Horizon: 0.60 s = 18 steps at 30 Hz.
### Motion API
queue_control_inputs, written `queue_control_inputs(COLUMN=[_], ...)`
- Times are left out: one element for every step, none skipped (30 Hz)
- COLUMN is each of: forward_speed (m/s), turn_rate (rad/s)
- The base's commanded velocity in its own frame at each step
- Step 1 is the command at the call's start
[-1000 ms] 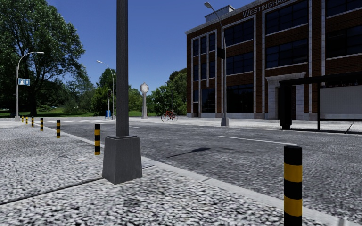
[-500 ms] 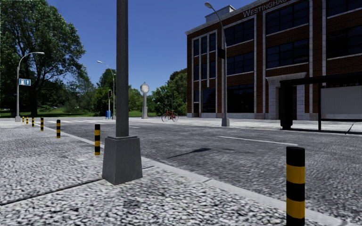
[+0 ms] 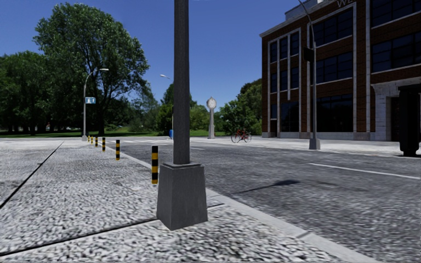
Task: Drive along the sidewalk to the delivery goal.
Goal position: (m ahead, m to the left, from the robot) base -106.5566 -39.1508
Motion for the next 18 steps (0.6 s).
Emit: queue_control_inputs(forward_speed=[1.52,1.52,1.52,1.5,1.48,1.48,1.45,1.43,1.42,1.42,1.42,1.41,1.36,1.3,1.26,1.26,1.24,1.24], turn_rate=[0.69,0.69,0.74,0.82,0.85,0.85,0.85,0.86,0.88,0.91,0.91,0.95,0.96,1.01,1.06,1.06,1.08,1.09])
